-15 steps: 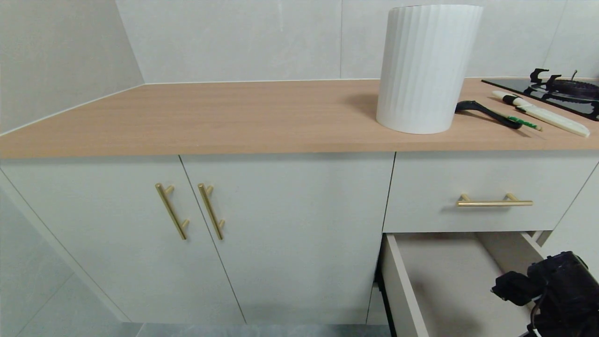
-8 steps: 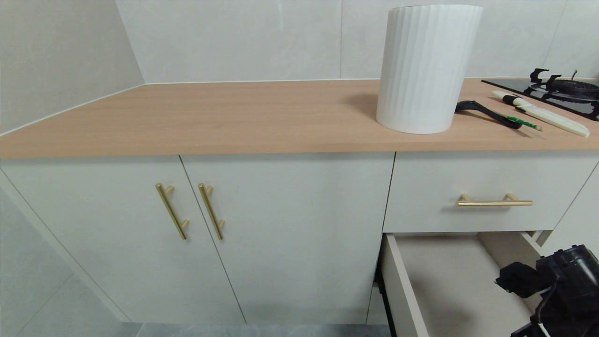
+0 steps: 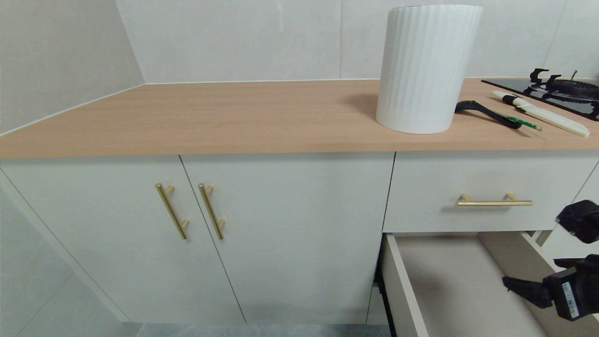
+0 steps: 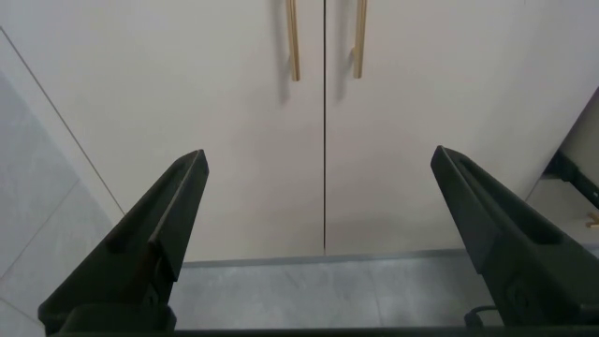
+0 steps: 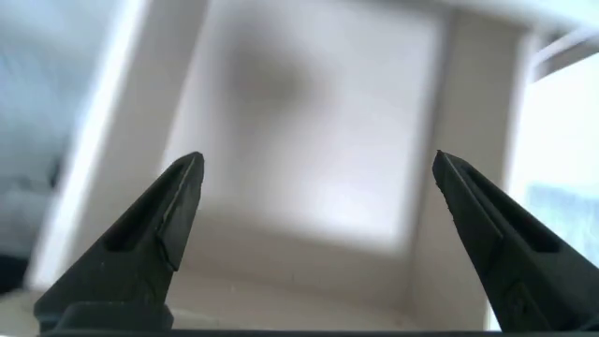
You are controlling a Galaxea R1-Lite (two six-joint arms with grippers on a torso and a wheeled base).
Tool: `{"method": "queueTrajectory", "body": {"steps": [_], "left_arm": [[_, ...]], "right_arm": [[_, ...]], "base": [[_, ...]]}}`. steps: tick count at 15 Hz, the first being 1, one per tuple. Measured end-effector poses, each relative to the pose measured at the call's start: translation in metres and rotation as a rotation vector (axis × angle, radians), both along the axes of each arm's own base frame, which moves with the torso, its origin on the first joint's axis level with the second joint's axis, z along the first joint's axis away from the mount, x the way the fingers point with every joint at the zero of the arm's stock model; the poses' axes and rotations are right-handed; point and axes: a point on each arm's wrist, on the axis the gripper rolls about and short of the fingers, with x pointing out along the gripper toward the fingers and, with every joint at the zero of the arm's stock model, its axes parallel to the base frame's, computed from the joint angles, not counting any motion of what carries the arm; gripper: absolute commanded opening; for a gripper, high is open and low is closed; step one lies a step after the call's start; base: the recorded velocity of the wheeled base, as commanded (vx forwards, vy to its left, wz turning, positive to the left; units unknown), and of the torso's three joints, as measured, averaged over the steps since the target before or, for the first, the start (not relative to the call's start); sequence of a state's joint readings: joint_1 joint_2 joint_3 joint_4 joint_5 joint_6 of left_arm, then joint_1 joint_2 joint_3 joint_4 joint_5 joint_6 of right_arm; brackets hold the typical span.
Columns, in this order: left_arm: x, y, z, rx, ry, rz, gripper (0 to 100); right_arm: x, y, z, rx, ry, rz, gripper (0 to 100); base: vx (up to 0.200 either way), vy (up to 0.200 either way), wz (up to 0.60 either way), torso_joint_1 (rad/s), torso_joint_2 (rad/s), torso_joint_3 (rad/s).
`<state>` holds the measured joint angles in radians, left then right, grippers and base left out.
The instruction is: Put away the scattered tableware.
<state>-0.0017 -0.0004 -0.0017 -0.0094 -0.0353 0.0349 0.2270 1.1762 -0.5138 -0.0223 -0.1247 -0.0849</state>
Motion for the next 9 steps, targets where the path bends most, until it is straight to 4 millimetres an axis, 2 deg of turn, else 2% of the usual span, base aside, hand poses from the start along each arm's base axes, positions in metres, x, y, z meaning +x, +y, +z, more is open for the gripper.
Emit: {"method": "queueTrajectory", "body": {"steps": [3, 9], "left_arm": [[0.000, 0.000, 0.000, 0.000, 0.000, 0.000, 100], [0.000, 0.000, 0.000, 0.000, 0.000, 0.000, 100]], "right_arm": [[-0.013, -0.007, 0.038, 0.100, -0.152, -0.061, 100], [-0.027, -0.012, 0.086, 0.185, -0.348, -0.094, 100]], "base": [[0.000, 0.000, 0.00, 0.000, 0.00, 0.000], [0.000, 0.000, 0.00, 0.000, 0.00, 0.000]]}}
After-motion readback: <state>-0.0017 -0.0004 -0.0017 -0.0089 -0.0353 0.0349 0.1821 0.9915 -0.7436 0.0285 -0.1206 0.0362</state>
